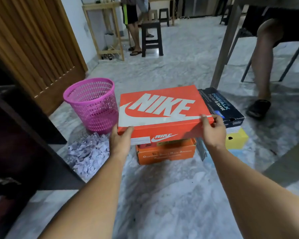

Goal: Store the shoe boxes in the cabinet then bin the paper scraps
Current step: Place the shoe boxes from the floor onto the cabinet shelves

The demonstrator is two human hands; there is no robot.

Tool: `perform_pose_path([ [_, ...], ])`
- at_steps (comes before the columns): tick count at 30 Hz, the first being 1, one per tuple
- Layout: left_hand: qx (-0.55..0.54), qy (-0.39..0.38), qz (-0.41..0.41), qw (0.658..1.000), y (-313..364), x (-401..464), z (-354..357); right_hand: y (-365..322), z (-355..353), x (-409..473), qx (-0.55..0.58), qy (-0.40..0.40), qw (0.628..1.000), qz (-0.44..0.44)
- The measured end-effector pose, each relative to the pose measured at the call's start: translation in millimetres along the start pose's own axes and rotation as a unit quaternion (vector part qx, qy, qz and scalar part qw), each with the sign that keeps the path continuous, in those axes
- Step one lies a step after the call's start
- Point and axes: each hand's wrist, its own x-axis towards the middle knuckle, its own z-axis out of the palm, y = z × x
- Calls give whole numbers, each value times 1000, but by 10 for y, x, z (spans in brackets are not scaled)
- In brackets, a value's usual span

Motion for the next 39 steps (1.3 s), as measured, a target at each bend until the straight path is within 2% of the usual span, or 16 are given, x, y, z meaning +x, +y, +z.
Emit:
perform_pose_path([
  [4,28,-11,-64,998,189,-743,-717,-398,-386,-886,-34,16,999,17],
  [8,19,46,-140,989,523,-1584,-1573,-968,-592,-1861,-74,18,995,72],
  [13,-19,139,-222,965,1171,-2629,-2855,-2209,-650,-3197,-122,-83,983,112],
  [16,-63,231,-266,934,1479,-3103,-3612,-2799,-510,-3822,-125,-162,971,122],
  [23,-127,433,-272,850,1871,-3453,-5165,-3662,516,-4763,-122,-360,923,59],
  [27,-135,545,-253,788,1958,-3300,-5884,-3980,1412,-5157,-87,-480,872,36],
  [30,-155,621,-244,729,1984,-3157,-6265,-4073,2131,-5378,-82,-573,815,41],
  [33,-208,667,-250,670,1716,-3060,-6601,-4024,2736,-5611,-95,-645,754,84],
  [35,-252,676,-254,644,1576,-3016,-6737,-4000,3106,-5781,-103,-677,723,92],
  [39,-288,688,-238,623,1324,-2853,-6820,-3992,3708,-6123,-100,-694,707,93],
])
